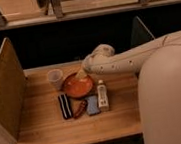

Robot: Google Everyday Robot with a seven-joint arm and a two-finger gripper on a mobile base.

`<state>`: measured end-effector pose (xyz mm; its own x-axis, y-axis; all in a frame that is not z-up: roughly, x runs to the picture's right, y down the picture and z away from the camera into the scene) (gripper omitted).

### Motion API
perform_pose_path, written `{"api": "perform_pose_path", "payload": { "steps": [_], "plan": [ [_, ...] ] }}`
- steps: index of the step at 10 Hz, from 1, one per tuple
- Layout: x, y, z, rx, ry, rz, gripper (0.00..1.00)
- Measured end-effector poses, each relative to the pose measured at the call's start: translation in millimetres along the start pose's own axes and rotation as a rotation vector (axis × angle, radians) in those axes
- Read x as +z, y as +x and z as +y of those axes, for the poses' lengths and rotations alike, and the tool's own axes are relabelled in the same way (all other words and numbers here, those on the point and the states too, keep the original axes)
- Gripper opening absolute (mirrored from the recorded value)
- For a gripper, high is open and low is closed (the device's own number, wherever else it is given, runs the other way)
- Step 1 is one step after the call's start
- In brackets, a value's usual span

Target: Drag the ceramic bowl in a circle

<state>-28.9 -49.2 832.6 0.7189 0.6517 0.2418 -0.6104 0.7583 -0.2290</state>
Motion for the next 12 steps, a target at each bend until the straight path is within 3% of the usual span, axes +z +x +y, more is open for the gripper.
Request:
{"api": "perform_pose_path", "payload": {
  "steps": [3,8,12],
  "plan": [
    [15,21,-18,0.063,0.016,0.09,0.8],
    [18,27,-20,0.082,0.012,0.106,0.8],
    [58,69,-31,0.199,-0.018,0.222,0.8]
  ]
}}
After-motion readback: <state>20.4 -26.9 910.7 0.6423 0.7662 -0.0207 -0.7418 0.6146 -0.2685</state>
